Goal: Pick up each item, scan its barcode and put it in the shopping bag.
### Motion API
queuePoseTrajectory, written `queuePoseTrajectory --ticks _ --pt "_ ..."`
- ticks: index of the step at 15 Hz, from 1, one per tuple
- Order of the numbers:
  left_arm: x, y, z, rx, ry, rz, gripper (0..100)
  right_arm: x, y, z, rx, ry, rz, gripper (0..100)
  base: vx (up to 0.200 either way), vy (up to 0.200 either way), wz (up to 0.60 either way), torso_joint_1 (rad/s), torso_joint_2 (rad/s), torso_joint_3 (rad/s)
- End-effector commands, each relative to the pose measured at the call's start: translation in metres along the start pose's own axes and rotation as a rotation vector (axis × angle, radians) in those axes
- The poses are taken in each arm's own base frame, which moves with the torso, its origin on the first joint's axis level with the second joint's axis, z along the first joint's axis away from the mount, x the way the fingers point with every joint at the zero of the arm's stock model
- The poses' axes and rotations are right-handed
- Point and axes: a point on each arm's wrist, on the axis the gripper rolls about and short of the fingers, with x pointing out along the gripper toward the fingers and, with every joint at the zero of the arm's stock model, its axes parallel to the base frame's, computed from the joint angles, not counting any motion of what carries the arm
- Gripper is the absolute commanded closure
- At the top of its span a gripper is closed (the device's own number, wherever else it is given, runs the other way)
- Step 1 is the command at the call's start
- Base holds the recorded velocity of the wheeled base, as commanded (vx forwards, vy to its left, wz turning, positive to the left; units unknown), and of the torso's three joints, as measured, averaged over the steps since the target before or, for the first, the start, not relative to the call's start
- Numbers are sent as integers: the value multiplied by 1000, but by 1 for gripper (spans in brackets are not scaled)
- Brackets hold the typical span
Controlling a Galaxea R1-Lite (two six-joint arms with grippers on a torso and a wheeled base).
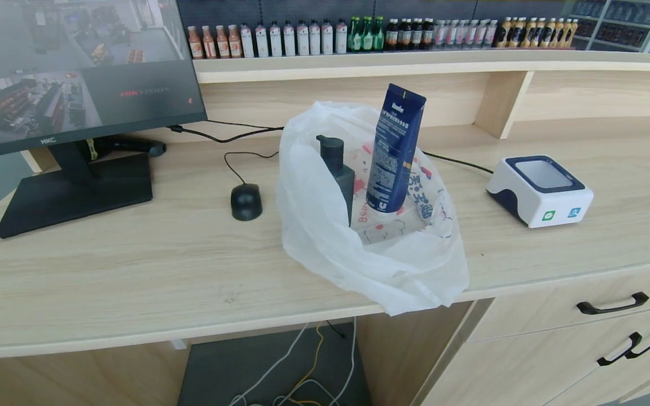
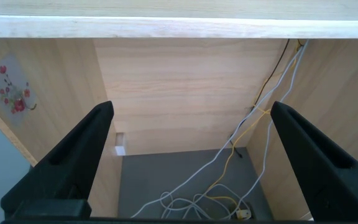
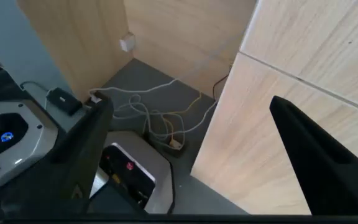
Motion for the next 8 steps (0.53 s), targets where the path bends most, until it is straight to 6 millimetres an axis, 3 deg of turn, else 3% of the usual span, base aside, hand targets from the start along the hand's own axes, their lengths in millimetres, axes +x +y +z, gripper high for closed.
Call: queuePoseTrajectory --ticks 1,8 --pt "0 0 0 0 0 -1 0 -1 1 1 26 4 -106 0 0 0 0 0 0 0" --pt "0 0 0 0 -1 1 0 -1 5 1 112 29 -476 0 0 0 0 0 0 0"
